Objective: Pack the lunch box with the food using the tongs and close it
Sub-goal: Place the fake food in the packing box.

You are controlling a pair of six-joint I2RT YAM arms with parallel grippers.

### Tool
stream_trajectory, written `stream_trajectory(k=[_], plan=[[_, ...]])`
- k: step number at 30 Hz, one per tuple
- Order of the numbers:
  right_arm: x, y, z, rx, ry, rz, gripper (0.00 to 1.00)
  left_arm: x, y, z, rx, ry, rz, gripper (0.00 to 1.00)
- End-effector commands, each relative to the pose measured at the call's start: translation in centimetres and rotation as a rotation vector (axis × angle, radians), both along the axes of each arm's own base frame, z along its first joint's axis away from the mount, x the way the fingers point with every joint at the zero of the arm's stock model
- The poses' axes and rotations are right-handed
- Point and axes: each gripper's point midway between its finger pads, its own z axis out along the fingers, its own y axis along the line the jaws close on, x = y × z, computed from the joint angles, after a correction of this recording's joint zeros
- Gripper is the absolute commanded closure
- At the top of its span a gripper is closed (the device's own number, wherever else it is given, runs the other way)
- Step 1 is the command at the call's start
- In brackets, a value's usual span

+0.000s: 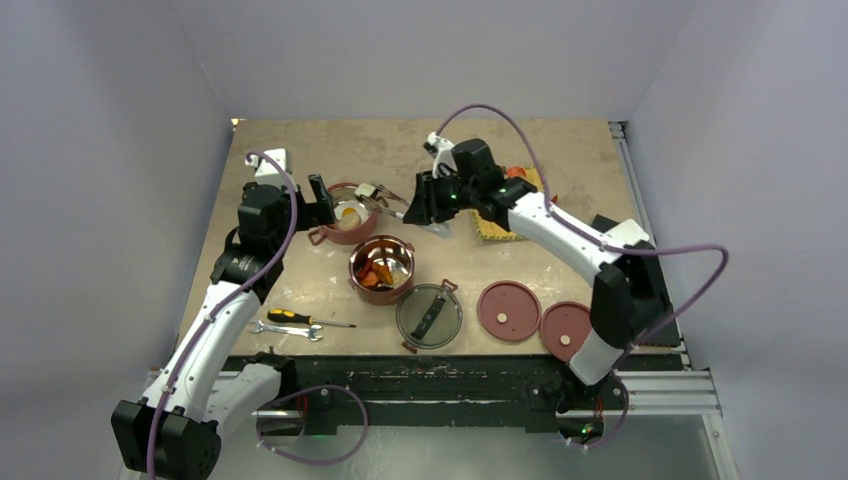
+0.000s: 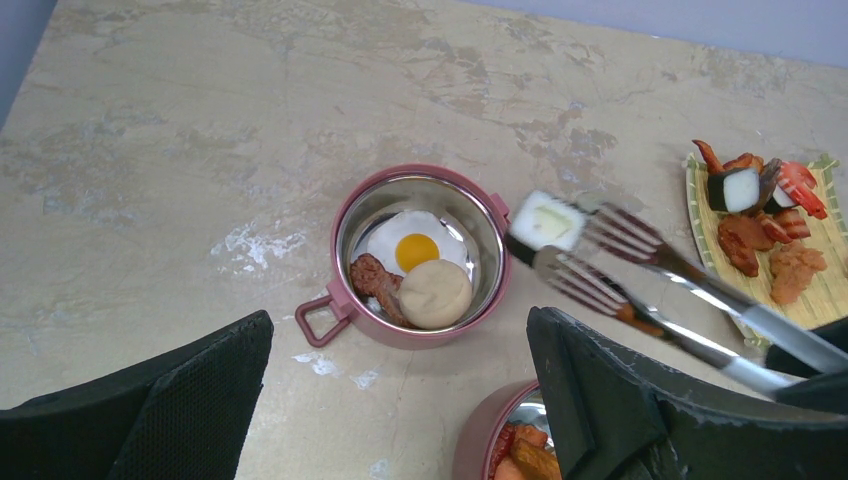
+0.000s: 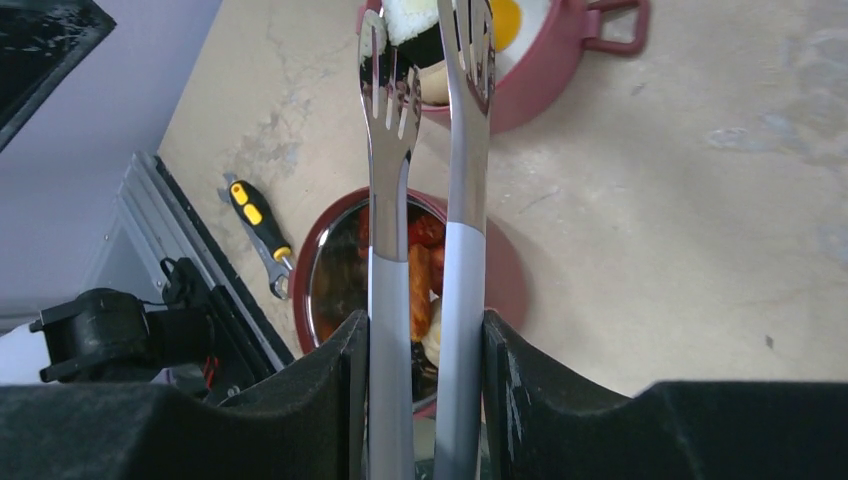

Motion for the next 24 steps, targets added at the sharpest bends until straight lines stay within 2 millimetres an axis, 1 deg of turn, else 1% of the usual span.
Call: stream_trajectory(k=[1, 4, 6, 9, 13, 18, 24], plan=[[1.5, 4.0, 3.6, 0.08, -0.095, 0.044, 0.9, 0.2, -0.1, 1.6, -0.015, -0.055, 0.0, 0.01], [1.8, 6.0, 2.5, 0.063, -0.085, 0.065, 0.88, 0.2, -0.1, 1.6, -0.015, -0.055, 0.0, 0.01], [1.9, 7.2, 2.1, 0.059, -0.082, 0.083, 0.87, 0.2, -0.1, 1.7, -0.017, -0.058, -0.001, 0.01], [2.5, 8.3, 1.3, 0.044, -0.076, 0.078, 0.87, 0.2, -0.1, 1.7, -0.017, -0.06, -0.002, 0.01], [3.6, 8.4, -0.2, 0.002, -0.04, 0.025, 0.87, 0.1, -0.1, 1.9, -0.018, -0.065, -0.001, 0.01], [3.6, 8.7, -0.8, -0.001, -0.021, 0.033, 0.86, 0.0, 0.0, 2.1, -0.017, -0.07, 0.002, 0.01], [3.4, 8.8, -1.3, -0.007, -0.01, 0.04, 0.74, 0.0, -0.1, 2.0, -0.017, -0.069, 0.0, 0.01]])
